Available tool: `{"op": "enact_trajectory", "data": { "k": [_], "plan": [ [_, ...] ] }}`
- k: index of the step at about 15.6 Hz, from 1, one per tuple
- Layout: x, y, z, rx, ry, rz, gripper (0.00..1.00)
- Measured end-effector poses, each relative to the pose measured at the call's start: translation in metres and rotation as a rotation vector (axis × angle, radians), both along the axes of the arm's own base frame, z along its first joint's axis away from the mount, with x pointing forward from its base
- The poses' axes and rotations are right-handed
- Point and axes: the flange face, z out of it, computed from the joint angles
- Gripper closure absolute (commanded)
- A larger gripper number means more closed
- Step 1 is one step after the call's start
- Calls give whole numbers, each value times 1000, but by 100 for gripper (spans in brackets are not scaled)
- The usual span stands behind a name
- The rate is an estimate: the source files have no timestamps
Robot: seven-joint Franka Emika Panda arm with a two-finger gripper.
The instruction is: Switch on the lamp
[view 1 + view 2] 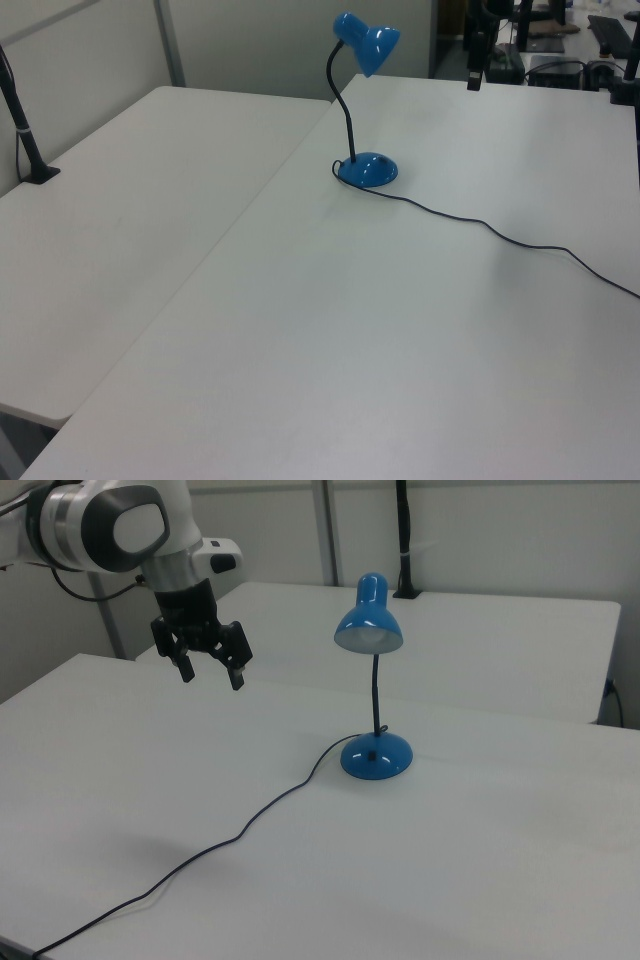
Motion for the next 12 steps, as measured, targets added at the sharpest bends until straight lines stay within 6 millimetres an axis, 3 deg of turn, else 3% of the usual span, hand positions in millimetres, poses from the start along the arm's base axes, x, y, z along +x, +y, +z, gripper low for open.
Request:
{"op": "enact_trajectory", "data": {
  "k": [3, 6, 10, 12],
  "plan": [
    [1, 0, -2, -1, 4, 16, 0],
    [2, -2, -8, -15, 20, 207, 0],
    [-2, -38, -14, -32, 64, 485, 0],
    [-1, -56, -21, -32, 81, 530, 16]
  ]
}}
